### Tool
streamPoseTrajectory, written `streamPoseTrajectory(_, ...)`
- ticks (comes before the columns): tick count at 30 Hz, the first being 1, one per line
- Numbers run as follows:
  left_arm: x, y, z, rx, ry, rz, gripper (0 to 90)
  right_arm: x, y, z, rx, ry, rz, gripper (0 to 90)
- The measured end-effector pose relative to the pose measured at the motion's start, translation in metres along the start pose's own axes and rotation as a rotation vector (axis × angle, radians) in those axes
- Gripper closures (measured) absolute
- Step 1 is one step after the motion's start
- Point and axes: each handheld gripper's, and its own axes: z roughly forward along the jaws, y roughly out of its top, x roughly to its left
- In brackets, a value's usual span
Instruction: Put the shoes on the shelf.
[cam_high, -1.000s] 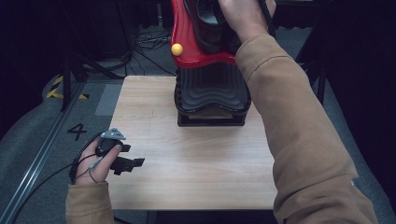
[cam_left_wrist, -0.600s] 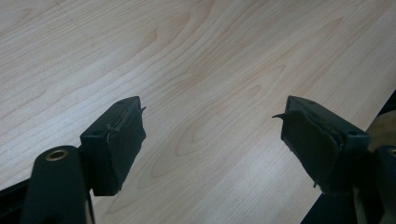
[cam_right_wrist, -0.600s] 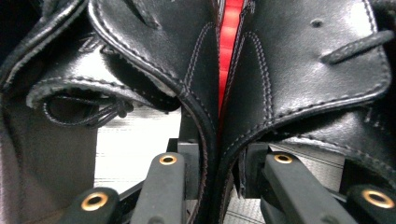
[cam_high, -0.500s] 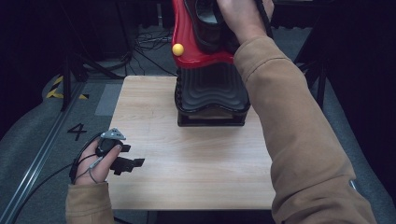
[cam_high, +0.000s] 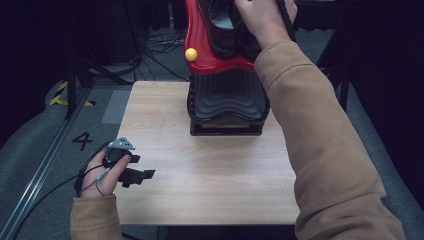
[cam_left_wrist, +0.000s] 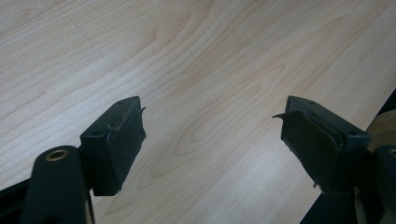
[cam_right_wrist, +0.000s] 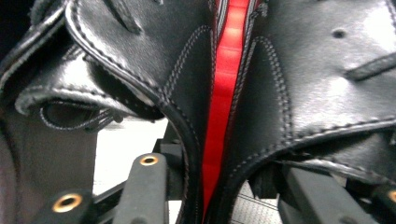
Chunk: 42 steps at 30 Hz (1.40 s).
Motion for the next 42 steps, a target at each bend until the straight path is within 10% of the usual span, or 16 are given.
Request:
streamPoseTrajectory(17, -0.004, 0.003, 0.003, 0.01, 0.001, 0.007, 21.9, -0.004, -0.015, -0.02, -0.028, 0.082, -0.019, 53.3)
streamPoseTrajectory(31, -0.008, 0.004, -0.001, 0.011, 0.017, 0.02, 21.8, -0.045, -0.049, -0.077, -0.085, 0.298, -0.141, 49.3)
streamPoseTrajectory(42, -0.009, 0.003, -0.002, 0.01, 0.02, 0.009, 21.8, -0.082, -0.079, -0.126, -0.112, 0.339, -0.179, 48.0)
